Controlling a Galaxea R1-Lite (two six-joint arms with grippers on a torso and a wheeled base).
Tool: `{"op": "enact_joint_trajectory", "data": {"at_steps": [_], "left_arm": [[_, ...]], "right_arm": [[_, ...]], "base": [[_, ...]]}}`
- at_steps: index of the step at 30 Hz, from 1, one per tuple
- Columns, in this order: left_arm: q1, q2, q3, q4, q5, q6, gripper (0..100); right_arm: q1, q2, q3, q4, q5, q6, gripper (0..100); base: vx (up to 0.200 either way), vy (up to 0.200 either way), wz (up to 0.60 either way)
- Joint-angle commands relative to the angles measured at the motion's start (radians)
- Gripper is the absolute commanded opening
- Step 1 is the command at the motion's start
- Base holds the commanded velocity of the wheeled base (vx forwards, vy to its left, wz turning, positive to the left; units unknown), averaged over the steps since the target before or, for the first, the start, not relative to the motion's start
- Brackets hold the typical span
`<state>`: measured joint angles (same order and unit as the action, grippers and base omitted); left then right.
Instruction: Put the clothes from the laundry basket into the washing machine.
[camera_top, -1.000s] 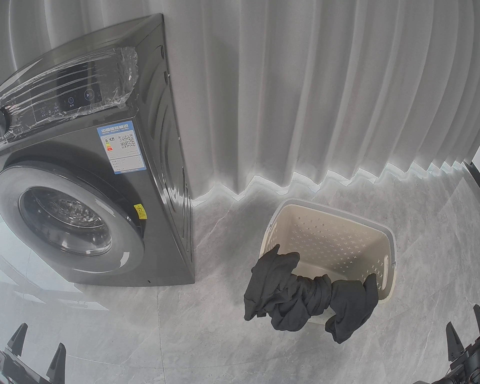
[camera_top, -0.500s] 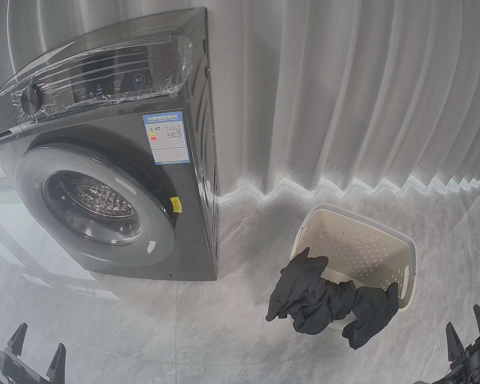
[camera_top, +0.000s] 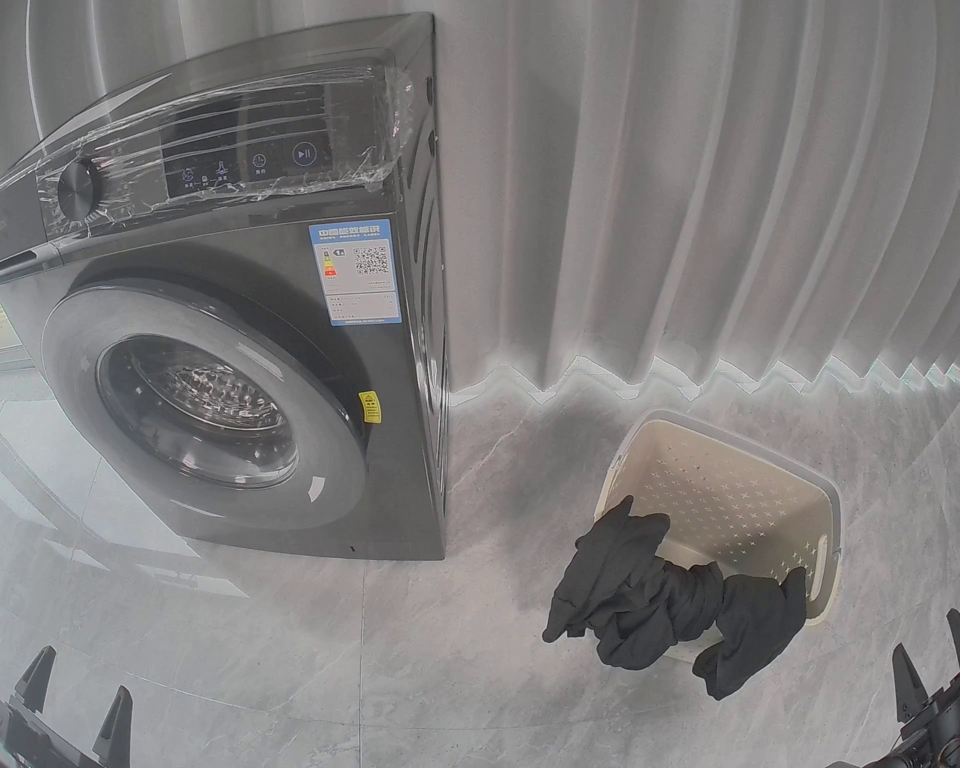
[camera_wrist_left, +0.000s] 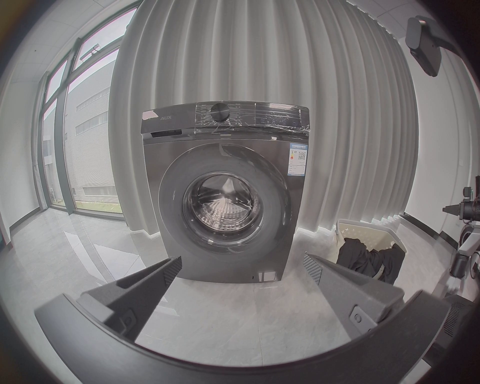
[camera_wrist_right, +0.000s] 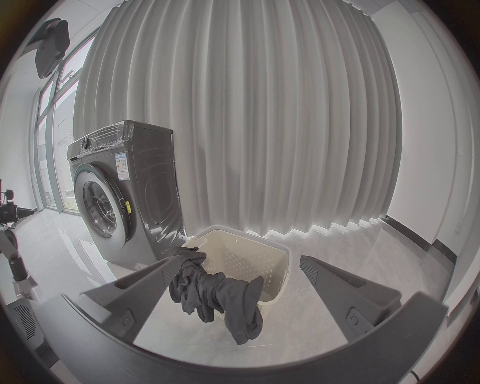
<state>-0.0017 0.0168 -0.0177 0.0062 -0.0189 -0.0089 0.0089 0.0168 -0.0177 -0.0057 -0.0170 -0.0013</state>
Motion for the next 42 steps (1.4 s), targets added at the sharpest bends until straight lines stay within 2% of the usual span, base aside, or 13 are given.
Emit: {"op": "enact_joint_trajectory", "data": {"at_steps": [1, 5, 10, 22, 27, 31, 42], "left_arm": [[0.002, -0.017, 0.018, 0.0, 0.001, 0.0, 100], [0.0, -0.017, 0.018, 0.0, 0.001, 0.006, 100], [0.0, -0.017, 0.018, 0.0, 0.001, -0.002, 100], [0.0, -0.017, 0.018, 0.0, 0.001, 0.0, 100], [0.0, -0.017, 0.018, 0.0, 0.001, 0.006, 100], [0.0, -0.017, 0.018, 0.0, 0.001, 0.0, 100], [0.0, -0.017, 0.018, 0.0, 0.001, 0.0, 100]], "right_arm": [[0.0, -0.014, 0.018, 0.0, 0.0, 0.0, 100], [0.0, -0.014, 0.018, 0.0, 0.0, 0.0, 100], [0.0, -0.014, 0.018, 0.0, 0.0, 0.0, 100], [0.0, -0.014, 0.018, 0.0, 0.0, 0.0, 100], [0.0, -0.014, 0.018, 0.0, 0.0, 0.0, 100], [0.0, -0.014, 0.018, 0.0, 0.0, 0.0, 100], [0.0, -0.014, 0.018, 0.0, 0.0, 0.0, 100]], "base": [[0.0, 0.2, 0.0], [0.0, 0.0, 0.0], [0.0, 0.0, 0.0], [0.0, 0.2, 0.0], [0.0, 0.0, 0.0], [0.0, 0.0, 0.0], [0.0, 0.2, 0.0]]}}
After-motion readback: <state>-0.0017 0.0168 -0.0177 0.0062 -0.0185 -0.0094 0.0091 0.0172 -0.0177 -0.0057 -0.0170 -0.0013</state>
